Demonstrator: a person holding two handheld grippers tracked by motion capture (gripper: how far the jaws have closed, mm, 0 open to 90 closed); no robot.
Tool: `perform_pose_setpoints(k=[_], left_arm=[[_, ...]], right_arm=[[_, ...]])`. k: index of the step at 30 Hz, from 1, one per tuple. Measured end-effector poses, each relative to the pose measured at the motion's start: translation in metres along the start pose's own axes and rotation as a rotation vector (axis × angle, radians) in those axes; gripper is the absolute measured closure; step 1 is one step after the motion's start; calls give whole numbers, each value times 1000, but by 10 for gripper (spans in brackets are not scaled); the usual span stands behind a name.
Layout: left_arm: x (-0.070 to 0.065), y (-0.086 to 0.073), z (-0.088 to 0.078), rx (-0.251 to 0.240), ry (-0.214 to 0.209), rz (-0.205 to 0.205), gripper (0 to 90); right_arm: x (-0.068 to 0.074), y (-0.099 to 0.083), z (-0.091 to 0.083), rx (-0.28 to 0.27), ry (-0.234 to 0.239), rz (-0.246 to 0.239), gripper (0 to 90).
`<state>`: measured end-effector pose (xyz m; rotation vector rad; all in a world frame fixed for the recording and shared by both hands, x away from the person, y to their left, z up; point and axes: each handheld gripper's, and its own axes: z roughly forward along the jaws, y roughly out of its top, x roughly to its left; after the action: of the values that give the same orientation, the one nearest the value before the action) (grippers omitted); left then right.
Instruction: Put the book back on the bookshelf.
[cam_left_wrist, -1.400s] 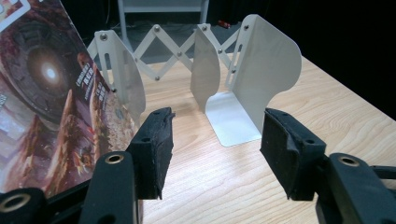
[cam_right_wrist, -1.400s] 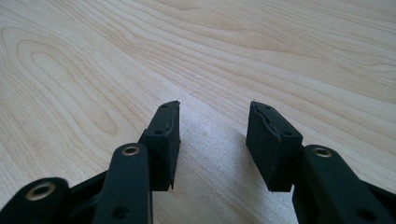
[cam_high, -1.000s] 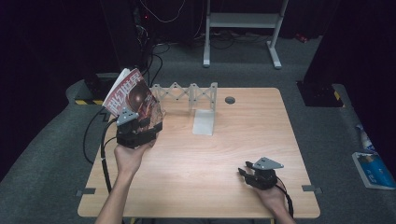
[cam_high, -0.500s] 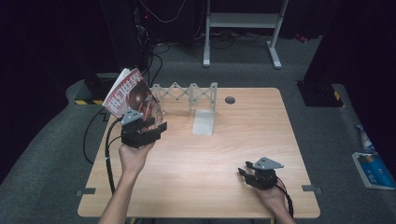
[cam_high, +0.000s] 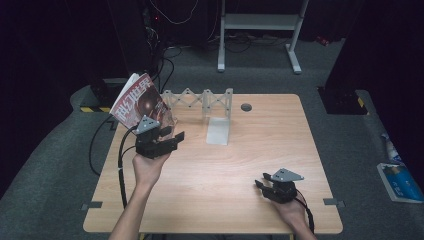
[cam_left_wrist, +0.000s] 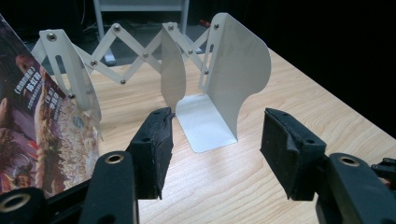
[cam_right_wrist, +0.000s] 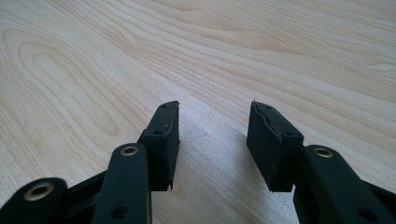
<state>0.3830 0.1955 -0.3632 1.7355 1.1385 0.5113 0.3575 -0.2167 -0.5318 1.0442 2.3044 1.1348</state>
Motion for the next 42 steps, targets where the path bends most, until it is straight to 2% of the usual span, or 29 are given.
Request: perform_pose_setpoints(k=[25,42], left_arm=[[-17,1,13,-8,-56,-4,436],[-25,-8,26,12,-88,-16,438]], right_arm=[[-1,0,0,-1,2,1,536],[-1,0,0,-1,3,3,535]])
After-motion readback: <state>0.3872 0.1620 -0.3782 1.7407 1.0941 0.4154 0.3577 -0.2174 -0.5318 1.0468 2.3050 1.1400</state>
